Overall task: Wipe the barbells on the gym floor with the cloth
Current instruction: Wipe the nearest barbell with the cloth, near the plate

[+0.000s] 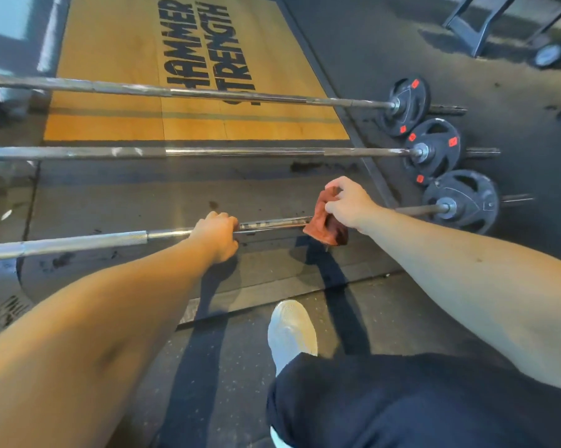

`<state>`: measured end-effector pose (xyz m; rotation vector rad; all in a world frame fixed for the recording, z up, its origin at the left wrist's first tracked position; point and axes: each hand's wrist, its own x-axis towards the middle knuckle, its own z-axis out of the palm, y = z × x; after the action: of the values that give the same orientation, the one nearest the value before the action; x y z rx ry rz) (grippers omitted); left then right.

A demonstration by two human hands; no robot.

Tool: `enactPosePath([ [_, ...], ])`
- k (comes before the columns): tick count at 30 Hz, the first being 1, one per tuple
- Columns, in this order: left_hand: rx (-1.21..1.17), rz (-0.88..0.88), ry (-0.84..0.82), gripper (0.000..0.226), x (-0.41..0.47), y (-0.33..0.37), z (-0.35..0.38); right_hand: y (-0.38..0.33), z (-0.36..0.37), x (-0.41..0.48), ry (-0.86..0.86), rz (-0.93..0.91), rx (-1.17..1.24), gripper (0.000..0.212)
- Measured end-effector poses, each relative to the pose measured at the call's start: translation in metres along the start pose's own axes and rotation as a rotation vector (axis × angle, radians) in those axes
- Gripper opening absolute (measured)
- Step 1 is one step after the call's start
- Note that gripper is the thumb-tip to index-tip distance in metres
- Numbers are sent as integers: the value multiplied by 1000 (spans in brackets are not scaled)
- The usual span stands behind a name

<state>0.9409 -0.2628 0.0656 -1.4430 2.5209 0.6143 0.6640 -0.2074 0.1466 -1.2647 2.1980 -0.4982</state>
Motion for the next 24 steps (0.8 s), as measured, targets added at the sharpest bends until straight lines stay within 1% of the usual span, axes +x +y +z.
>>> enactPosePath([
  [2,-28,5,18,41,3,-7,-2,-2,-4,-3,-7,-40,-124,35],
  [4,-48,0,67,40,8,-13,-3,0,-3,-3,-16,-42,-191,36],
  [7,-19,-15,131,44,17,-21,1,15,9,8,-1,-51,-382,45],
  [9,-15,-18,145,43,24,-27,6,30,20,20,31,-28,-445,49],
  [11,-49,-7,155,34,30,-33,13,46,38,31,53,-4,-405,46],
  [14,-155,-3,220,21,37,-41,25,50,81,31,191,-24,-178,29],
  [15,-184,-8,238,19,39,-41,29,43,100,27,226,-64,-146,28],
  [16,-205,-14,258,17,41,-40,33,32,123,21,200,-131,-116,30],
  [18,-225,-12,312,16,42,-41,42,3,167,2,67,-311,-33,38],
  [19,-223,-1,355,15,41,-43,47,-10,184,-5,29,-400,-32,40],
  [20,-209,18,397,14,41,-46,51,-20,190,-7,30,-474,-47,42],
  [22,-174,42,442,14,40,-49,56,-16,174,6,58,-578,-113,41],
  [23,-167,43,446,14,40,-49,55,-3,159,14,55,-563,-177,40],
  [24,-167,40,444,13,41,-49,55,16,143,23,68,-502,-235,37],
])
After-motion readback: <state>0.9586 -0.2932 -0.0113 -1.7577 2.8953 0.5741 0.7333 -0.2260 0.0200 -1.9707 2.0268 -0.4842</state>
